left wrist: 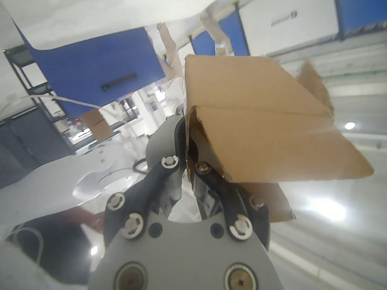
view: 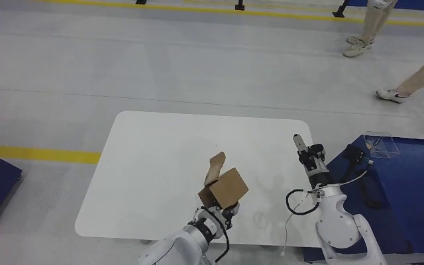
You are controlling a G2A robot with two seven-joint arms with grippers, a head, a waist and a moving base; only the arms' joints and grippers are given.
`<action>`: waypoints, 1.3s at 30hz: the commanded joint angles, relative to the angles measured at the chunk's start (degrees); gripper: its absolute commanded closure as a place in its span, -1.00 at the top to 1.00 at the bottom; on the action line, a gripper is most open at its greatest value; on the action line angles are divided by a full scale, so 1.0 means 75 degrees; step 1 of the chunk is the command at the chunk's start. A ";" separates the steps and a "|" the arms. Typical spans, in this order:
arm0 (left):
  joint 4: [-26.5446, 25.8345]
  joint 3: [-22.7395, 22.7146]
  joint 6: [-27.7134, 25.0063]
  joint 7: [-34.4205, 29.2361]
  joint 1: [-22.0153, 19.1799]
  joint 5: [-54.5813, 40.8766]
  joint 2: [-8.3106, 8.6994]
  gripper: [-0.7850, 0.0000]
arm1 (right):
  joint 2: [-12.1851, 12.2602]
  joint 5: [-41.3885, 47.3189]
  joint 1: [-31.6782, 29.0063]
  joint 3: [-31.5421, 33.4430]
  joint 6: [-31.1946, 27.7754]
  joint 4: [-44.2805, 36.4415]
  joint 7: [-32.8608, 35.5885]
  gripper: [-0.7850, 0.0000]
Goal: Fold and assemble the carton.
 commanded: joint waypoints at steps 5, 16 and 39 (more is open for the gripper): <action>0.0849 0.0884 -0.1697 0.3104 -0.1355 -0.0606 -0.0567 -1.00 | 0.0000 0.0000 0.0000 0.0000 0.0000 0.0000 0.0000 1.00; 0.3386 0.1568 -0.3511 0.4923 -0.3064 -0.1218 -0.1474 -1.00 | 0.0000 0.0000 0.0000 0.0000 0.0000 0.0000 0.0000 1.00; 0.1348 0.1793 -0.2232 0.2624 -0.2112 0.1996 -0.1631 1.00 | 0.0000 0.0000 0.0000 0.0000 0.0000 0.0000 0.0000 1.00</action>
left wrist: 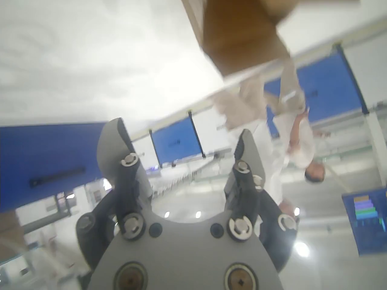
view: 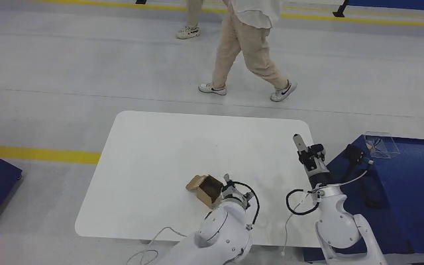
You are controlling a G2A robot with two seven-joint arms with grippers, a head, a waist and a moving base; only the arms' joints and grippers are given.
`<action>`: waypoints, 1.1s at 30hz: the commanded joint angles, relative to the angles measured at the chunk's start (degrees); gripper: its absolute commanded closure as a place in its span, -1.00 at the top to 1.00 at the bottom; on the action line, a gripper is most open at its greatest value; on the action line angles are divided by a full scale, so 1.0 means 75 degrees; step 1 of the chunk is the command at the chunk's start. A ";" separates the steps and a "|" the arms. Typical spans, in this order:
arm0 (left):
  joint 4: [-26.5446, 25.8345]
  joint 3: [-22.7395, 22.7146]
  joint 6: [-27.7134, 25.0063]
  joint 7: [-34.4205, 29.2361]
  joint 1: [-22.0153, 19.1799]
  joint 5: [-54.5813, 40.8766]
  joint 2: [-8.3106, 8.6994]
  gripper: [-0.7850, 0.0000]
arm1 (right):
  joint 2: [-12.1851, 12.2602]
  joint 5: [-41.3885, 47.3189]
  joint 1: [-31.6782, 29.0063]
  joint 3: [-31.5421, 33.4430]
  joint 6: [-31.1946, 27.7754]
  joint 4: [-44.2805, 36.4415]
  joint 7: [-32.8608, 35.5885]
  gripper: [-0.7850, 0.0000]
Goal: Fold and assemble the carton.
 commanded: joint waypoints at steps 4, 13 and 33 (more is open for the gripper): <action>-0.2396 -0.0746 0.2424 -0.2490 0.1725 0.2579 0.0769 1.00 | 0.0000 0.0000 0.0000 0.0000 0.0000 0.0000 0.0000 1.00; -0.2166 -0.3134 0.3628 -0.6625 0.3816 0.4003 0.1607 1.00 | 0.0000 0.0000 0.0000 0.0000 0.0000 0.0000 0.0000 1.00; -0.2637 -0.3180 0.4545 -0.6670 0.3816 0.5836 0.1760 1.00 | -0.0001 -0.1345 0.0741 -0.0916 0.1041 0.0408 0.1341 1.00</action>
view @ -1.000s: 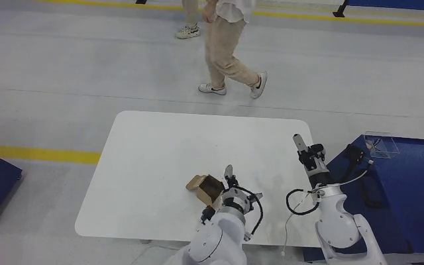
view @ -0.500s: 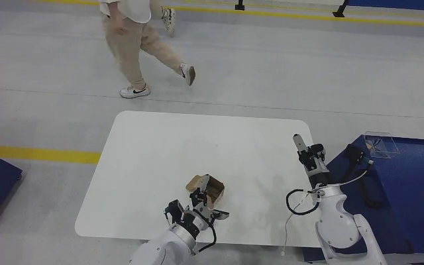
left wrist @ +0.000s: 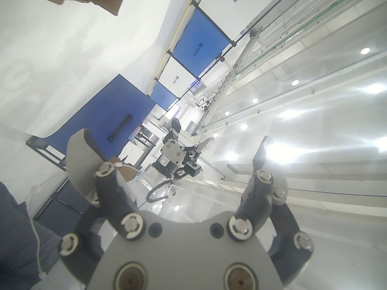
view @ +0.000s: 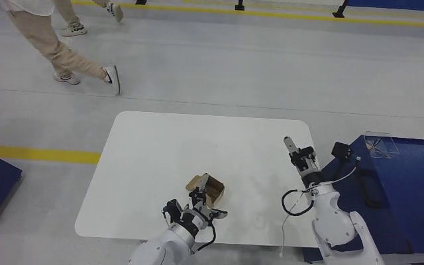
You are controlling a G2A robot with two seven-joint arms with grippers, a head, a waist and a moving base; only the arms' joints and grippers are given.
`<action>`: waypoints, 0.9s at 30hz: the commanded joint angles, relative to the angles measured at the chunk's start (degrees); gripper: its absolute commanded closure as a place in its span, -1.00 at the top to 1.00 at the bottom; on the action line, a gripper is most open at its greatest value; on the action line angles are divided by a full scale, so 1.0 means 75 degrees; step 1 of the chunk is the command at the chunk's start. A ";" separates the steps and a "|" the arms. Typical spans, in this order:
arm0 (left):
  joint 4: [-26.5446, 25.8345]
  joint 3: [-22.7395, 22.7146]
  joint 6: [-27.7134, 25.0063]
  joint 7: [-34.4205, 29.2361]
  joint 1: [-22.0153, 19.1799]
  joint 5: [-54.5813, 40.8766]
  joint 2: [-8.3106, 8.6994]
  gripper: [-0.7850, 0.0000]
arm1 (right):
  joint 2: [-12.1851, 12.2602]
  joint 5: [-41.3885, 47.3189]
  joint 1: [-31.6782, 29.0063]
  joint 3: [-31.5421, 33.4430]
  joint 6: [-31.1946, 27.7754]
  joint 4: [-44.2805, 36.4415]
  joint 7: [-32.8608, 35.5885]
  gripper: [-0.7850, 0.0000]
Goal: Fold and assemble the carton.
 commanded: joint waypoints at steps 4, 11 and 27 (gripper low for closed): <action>-0.0536 0.0177 0.2901 0.0343 -0.0185 0.2712 0.0164 1.00 | -0.0040 -0.2345 0.1165 -0.1607 0.0095 0.0925 0.1724 1.00; 0.1045 0.0923 0.4880 0.0632 -0.1340 0.2754 -0.0011 1.00 | -0.0223 -0.3296 0.2359 -0.3074 -0.0299 0.2521 0.2963 1.00; 0.1337 0.1163 0.4880 0.2265 -0.1551 0.1674 0.0026 1.00 | -0.0594 -0.3101 0.3662 -0.4124 -0.0497 0.4122 0.4188 1.00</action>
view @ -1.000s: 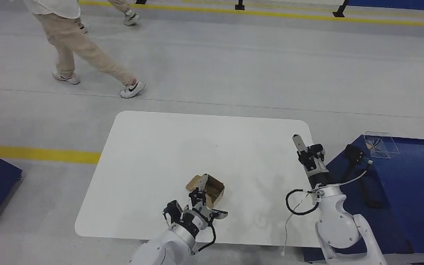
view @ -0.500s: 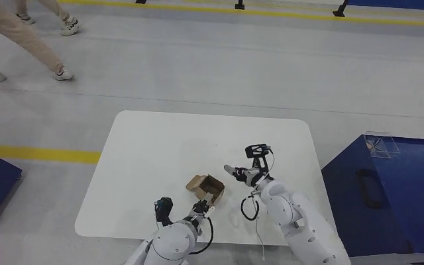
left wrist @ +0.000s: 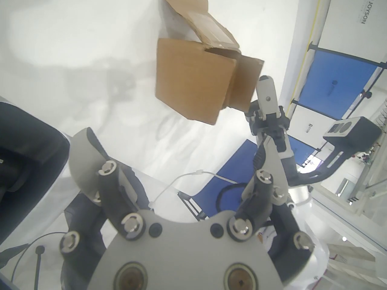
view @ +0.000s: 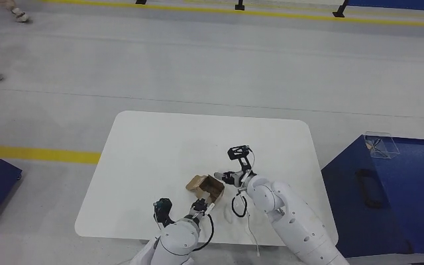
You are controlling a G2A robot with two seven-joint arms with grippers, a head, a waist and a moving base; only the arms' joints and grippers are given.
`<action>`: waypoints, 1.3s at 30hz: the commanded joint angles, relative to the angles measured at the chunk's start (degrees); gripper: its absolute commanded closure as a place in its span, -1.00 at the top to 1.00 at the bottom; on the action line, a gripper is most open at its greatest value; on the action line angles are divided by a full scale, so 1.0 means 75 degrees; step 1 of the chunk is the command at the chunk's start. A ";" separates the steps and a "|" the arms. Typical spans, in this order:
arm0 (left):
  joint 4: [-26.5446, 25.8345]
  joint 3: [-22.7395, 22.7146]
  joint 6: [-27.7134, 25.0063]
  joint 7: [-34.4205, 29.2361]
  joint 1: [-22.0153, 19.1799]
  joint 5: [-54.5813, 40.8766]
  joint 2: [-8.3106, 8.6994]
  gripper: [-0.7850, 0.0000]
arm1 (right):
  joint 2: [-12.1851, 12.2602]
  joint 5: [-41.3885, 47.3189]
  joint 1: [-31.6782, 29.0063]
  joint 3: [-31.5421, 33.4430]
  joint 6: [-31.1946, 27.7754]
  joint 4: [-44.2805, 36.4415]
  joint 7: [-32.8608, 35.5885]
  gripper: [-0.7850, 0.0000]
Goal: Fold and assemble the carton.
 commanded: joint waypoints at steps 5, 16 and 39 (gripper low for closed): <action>0.0711 0.0390 0.0000 0.0207 -0.0475 -0.0516 0.0160 1.00 | -0.0063 0.0116 0.0099 -0.0059 0.0101 0.0051 0.0255 1.00; 0.1467 0.0971 0.0000 0.1317 -0.1557 -0.2453 0.0322 1.00 | -0.0060 -0.0063 -0.0039 -0.0100 -0.0107 0.0082 0.0150 1.00; 0.2799 0.2261 0.0000 0.2411 -0.3543 -0.5500 0.0518 1.00 | -0.0169 -0.1081 -0.0103 -0.0259 0.0080 -0.0128 0.0203 1.00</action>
